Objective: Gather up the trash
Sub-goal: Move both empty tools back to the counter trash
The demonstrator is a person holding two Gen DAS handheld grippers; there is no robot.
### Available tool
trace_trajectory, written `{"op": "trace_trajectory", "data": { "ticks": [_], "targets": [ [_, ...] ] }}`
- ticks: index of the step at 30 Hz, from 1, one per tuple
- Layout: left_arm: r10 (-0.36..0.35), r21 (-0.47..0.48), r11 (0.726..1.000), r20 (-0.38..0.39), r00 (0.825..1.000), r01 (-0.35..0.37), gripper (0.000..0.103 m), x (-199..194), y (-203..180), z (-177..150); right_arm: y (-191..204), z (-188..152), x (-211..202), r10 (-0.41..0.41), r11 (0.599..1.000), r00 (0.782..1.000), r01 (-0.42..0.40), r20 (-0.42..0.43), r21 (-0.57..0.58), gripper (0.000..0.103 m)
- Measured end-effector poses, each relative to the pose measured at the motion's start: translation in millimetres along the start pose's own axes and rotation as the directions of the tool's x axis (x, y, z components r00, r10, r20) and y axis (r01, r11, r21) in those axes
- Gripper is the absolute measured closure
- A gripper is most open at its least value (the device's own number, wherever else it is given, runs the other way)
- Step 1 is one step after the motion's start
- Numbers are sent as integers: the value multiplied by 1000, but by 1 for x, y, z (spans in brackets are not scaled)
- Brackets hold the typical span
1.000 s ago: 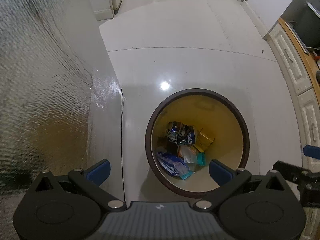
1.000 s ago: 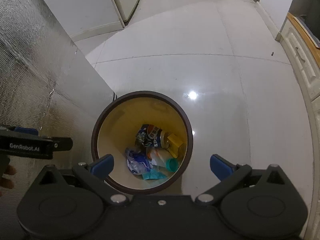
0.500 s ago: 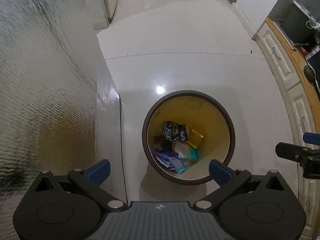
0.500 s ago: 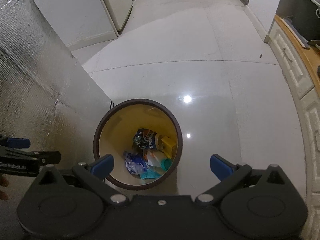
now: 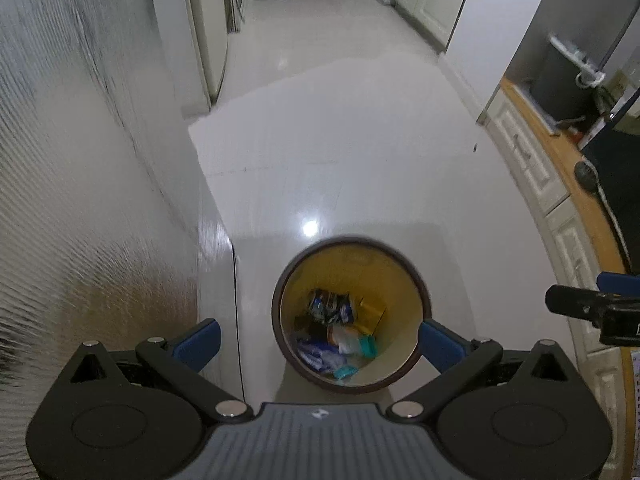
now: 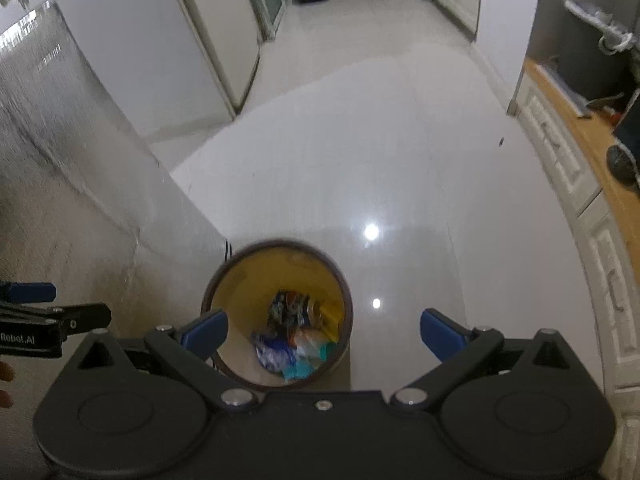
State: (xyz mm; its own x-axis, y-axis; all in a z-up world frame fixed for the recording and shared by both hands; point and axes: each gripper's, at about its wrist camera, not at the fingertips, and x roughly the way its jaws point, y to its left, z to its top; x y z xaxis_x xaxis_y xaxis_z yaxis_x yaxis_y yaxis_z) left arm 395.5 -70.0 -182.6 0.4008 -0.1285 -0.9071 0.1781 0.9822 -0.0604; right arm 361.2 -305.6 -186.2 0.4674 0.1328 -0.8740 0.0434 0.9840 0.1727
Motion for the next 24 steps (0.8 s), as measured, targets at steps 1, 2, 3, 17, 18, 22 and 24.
{"op": "trace_trajectory", "data": {
  "ticks": [1, 2, 3, 17, 18, 22, 24],
  "targets": [
    [6, 2, 1000, 15, 1000, -6, 0, -5, -1, 1, -2, 1, -7, -2, 1000, 1000, 2, 18, 4, 0],
    [12, 4, 1000, 33, 999, -12, 0, -12, -3, 3, -3, 2, -15, -5, 1000, 999, 5, 38, 9, 0],
    [14, 4, 1000, 56, 998, -15, 0, -18, -4, 4, -3, 3, -21, -10, 1000, 998, 9, 57, 10, 0],
    [30, 5, 999, 314, 949, -33, 0, -98, -18, 15, -4, 11, -109, -35, 999, 943, 36, 331, 3, 0],
    [29, 0, 1000, 337, 941, -31, 0, -105, -20, 16, -4, 12, -115, -36, 999, 937, 38, 348, 1, 0],
    [13, -6, 1000, 403, 915, -11, 0, -128, -25, 19, 1, 15, -135, -35, 999, 910, 43, 414, -9, 0],
    [-3, -17, 1000, 425, 905, 12, 0, -140, -28, 23, 3, 16, -144, -25, 999, 896, 34, 443, -13, 0]
  ]
}}
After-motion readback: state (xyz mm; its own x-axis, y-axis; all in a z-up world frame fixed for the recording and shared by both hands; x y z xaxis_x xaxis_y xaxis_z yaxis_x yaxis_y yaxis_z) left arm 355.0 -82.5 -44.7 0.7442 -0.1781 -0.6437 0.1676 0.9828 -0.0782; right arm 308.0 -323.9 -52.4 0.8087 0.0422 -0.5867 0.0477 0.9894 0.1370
